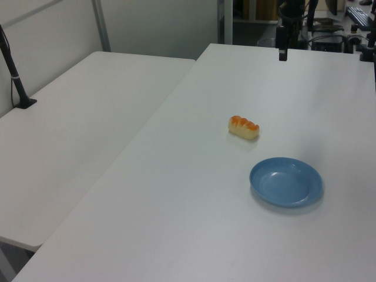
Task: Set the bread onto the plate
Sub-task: 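Move the open gripper down over the orange bread roll, then close the gripper on the bread roll and lift it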
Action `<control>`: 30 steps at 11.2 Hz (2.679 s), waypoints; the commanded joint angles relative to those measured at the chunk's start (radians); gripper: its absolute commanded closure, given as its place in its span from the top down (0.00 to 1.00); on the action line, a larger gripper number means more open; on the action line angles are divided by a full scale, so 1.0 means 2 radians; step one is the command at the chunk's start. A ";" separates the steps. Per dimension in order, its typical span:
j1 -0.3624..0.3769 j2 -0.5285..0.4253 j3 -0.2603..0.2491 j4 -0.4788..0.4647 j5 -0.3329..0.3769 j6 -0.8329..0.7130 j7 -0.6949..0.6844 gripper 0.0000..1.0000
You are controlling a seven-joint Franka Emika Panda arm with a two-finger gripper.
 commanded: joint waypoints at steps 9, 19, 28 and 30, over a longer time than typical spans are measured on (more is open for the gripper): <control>-0.002 0.019 -0.014 0.043 0.007 -0.006 -0.001 1.00; -0.013 0.153 -0.016 0.075 0.002 0.124 0.008 1.00; 0.023 0.265 -0.016 -0.007 -0.056 0.312 0.132 1.00; 0.021 0.254 -0.016 -0.017 -0.059 0.307 0.114 0.61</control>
